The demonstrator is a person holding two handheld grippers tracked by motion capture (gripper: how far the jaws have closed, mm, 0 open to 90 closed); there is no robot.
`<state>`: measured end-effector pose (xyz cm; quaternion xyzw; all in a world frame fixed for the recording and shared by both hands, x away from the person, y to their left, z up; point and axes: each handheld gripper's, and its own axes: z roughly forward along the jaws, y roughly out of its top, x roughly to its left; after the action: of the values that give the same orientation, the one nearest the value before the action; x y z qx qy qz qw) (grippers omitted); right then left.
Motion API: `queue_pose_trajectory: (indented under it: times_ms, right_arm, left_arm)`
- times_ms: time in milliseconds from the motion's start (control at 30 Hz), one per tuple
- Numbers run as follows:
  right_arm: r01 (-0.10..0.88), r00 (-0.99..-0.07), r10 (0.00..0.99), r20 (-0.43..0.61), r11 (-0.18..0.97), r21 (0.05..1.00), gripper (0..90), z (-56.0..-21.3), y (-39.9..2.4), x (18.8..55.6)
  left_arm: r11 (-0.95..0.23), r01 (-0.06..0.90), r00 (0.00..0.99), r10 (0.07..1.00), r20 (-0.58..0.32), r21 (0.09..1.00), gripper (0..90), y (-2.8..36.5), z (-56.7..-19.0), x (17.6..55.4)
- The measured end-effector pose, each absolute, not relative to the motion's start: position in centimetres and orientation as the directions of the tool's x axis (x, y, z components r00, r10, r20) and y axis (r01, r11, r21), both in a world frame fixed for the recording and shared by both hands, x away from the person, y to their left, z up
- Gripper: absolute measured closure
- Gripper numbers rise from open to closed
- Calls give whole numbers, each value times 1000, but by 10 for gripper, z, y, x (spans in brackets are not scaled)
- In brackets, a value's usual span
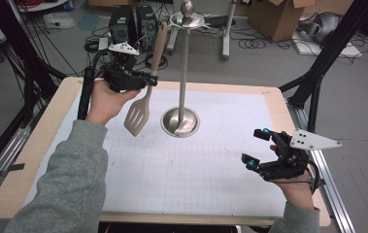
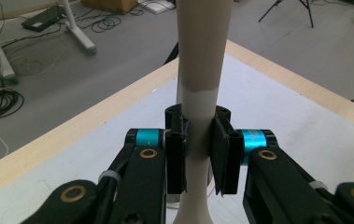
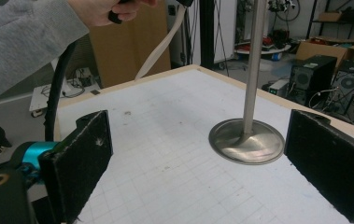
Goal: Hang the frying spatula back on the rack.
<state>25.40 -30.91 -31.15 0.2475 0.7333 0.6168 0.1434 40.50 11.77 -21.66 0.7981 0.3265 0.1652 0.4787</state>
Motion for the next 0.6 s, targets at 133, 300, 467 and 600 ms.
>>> queue_pose_trajectory:
  times_ms: [133, 300, 467, 600]
  right_arm:
    - [186, -835, 541, 97, 111, 976, 69, -311, -310, 253]
    - [185, -836, 541, 97, 111, 976, 69, -311, -310, 253]
    - [183, -836, 541, 95, 111, 977, 69, -311, -310, 253]
    - [185, -835, 541, 96, 112, 976, 69, -311, -310, 253]
  left_arm:
    - [-331, 366, 729, 683, -47, 870, 774, 116, -217, 406]
    - [-331, 370, 728, 684, -49, 868, 774, 113, -219, 408]
    - [-339, 372, 728, 684, -45, 864, 774, 110, -220, 409]
    - [-341, 376, 726, 687, -45, 862, 774, 107, -222, 411]
